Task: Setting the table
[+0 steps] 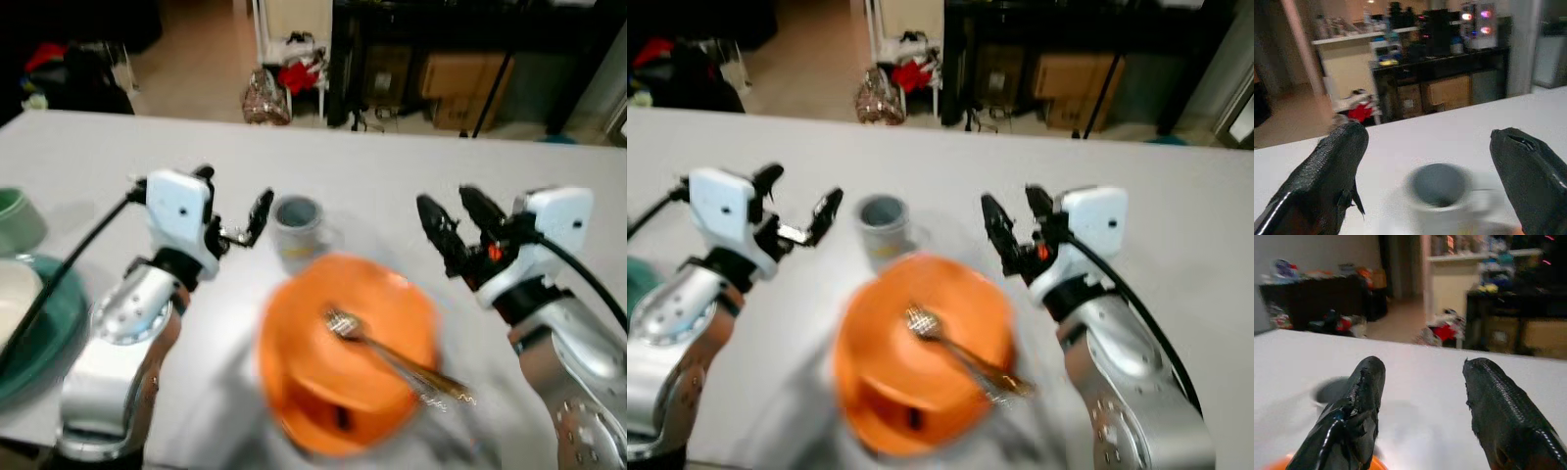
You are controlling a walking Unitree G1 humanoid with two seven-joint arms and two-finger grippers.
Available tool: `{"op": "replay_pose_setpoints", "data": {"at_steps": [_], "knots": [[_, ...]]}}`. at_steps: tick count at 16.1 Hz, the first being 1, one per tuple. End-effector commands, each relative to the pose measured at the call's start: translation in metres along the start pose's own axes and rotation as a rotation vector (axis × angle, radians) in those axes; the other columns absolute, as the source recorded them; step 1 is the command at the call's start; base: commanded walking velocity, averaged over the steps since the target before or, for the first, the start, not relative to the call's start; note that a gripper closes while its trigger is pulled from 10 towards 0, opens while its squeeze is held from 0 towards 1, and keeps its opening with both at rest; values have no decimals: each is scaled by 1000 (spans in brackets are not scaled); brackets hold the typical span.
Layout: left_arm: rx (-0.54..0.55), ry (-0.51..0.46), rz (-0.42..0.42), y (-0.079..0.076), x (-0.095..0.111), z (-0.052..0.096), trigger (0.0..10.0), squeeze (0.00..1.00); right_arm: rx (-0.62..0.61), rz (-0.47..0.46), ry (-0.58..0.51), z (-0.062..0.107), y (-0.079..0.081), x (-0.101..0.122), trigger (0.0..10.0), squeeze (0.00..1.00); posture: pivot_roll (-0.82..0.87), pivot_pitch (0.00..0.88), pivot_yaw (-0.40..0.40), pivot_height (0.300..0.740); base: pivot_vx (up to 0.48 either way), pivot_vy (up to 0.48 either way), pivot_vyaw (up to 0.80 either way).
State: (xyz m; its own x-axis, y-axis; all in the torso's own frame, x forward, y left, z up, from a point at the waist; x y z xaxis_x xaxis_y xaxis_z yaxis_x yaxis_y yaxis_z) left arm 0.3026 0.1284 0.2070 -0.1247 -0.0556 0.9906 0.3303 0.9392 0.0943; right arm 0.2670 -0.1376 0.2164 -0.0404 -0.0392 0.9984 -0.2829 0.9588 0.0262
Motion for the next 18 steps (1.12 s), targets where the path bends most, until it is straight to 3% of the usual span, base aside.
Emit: {"op": "replay_pose_setpoints", "data": {"at_steps": [1, 13, 18], "knots": [[0, -18, -11, 1, 6, -1, 10000, 0, -10, -9, -1, 2, -1, 1, 10000, 0, 45, 0, 54, 740, 0, -364, 0], [14, 4, -8, 2, 0, -8, 10000, 0, -169, -13, 33, 15, -25, -21, 10000, 0, 18, 0, 79, 740, 0, -342, 0], [5, 14, -8, 0, -5, -8, 10000, 0, -145, 5, 63, 15, -25, -27, 10000, 0, 13, 0, 79, 740, 0, -323, 0]]}}
Point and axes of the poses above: a point about 5 cm out from each wrist's last joint towards the gripper, its own z axis pointing back from the gripper into the wrist, its own x axis along the axis of the wrist's last joint, y = z × x, the point moved 5 cm from there along -z, pointing out of the wrist towards the gripper, and after that the axes turned 2 degrees about z, right-handed, at the moved point
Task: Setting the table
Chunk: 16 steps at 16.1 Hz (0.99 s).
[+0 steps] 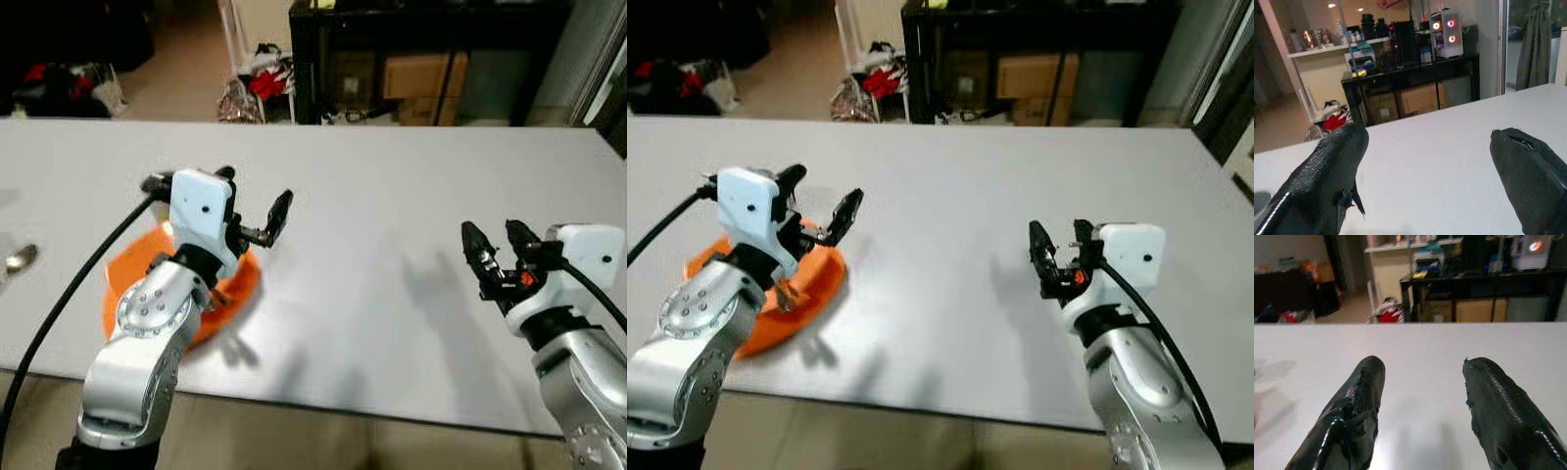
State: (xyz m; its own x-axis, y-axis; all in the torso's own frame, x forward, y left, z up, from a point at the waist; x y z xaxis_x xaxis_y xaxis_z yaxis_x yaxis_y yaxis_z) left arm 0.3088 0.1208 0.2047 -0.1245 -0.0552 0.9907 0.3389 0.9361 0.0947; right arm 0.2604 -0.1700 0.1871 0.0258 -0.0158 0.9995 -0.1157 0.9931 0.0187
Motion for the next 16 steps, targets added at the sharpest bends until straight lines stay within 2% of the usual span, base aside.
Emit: {"op": "replay_pose_setpoints", "data": {"at_steps": [1, 9, 10, 11, 12, 13, 14, 16], "knots": [[15, 16, -8, 5, -4, 1, 10000, 0, 32, 0, 2, -1, 6, -1, 10000, 0, 14, 0, 76, 740, 0, -319, 0], [20, 30, -13, 5, -9, 1, 10000, 0, 36, 0, 53, -1, 7, -14, 10000, 0, 17, 0, 68, 740, 0, -299, 0], [33, 92, -16, 6, -23, 0, 10000, 0, 3, 13, 73, -2, 2, -20, 10000, 0, 16, 0, 68, 740, 0, 0, 0], [30, 148, -67, 6, -36, 1, 10000, 0, -24, 8, 81, -2, -3, -26, 10000, 0, 15, 0, 69, 740, 0, 0, 0], [4, 145, -106, 2, -40, 2, 10000, 0, -33, 21, 91, -1, -4, -30, 10000, 0, 14, 0, 70, 740, 0, 0, 0], [18, 141, -92, 3, -41, 3, 10000, 0, -34, 31, 97, -1, -3, -31, 10000, 0, 8, 0, 74, 740, 0, 0, 0], [49, 144, -86, 6, -43, 3, 10000, 0, -51, 3, 117, -1, -5, -35, 10000, 0, 7, 0, 74, 740, 0, 0, 0], [49, 144, -86, 6, -43, 3, 10000, 0, -51, 3, 117, -1, -5, -35, 10000, 0, 7, 0, 74, 740, 0, 0, 0]]}}
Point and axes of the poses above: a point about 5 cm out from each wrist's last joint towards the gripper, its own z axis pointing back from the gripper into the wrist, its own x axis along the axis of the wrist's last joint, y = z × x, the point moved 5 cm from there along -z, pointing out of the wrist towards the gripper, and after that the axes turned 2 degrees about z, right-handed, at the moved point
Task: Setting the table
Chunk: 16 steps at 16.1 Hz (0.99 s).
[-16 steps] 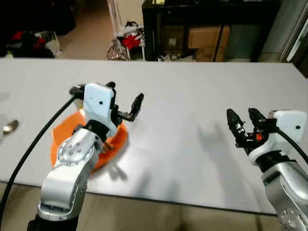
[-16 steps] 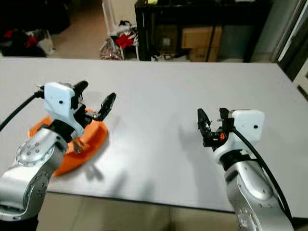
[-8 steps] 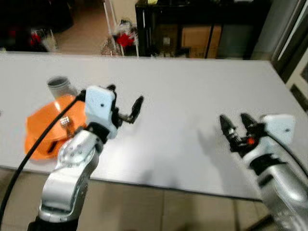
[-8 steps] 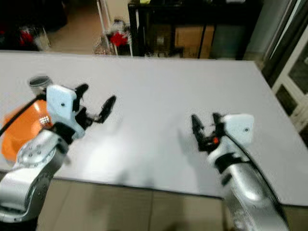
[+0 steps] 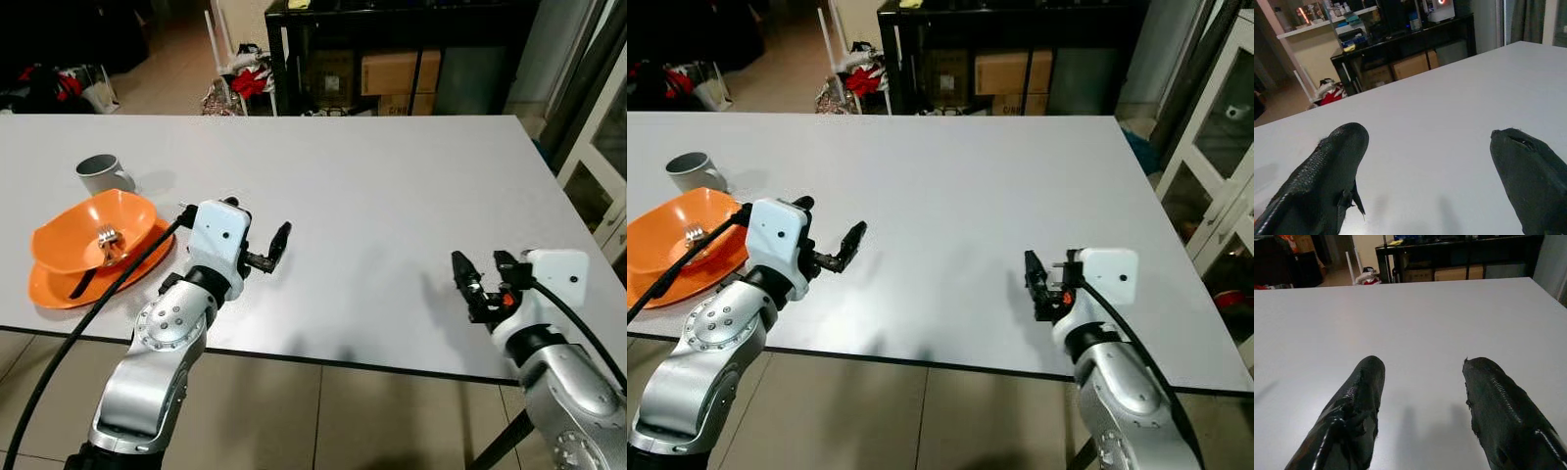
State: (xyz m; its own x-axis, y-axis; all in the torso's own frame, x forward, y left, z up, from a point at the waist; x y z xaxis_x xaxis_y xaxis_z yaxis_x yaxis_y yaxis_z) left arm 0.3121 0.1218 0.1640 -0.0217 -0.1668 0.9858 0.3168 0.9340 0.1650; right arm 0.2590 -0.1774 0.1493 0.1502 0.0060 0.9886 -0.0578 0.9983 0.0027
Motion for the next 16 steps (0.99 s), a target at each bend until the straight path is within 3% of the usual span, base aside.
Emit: {"op": "replay_pose_setpoints", "data": {"at_steps": [1, 16], "knots": [[32, 11, -13, 8, -3, 1, 10000, 0, 8, -8, -10, -2, 3, 3, 10000, 0, 7, 0, 74, 740, 0, 0, 0], [46, -6, 0, 11, 1, -3, 10000, 0, 3, -8, -31, -6, 3, 6, 10000, 0, 13, 0, 66, 740, 0, 0, 0]]}}
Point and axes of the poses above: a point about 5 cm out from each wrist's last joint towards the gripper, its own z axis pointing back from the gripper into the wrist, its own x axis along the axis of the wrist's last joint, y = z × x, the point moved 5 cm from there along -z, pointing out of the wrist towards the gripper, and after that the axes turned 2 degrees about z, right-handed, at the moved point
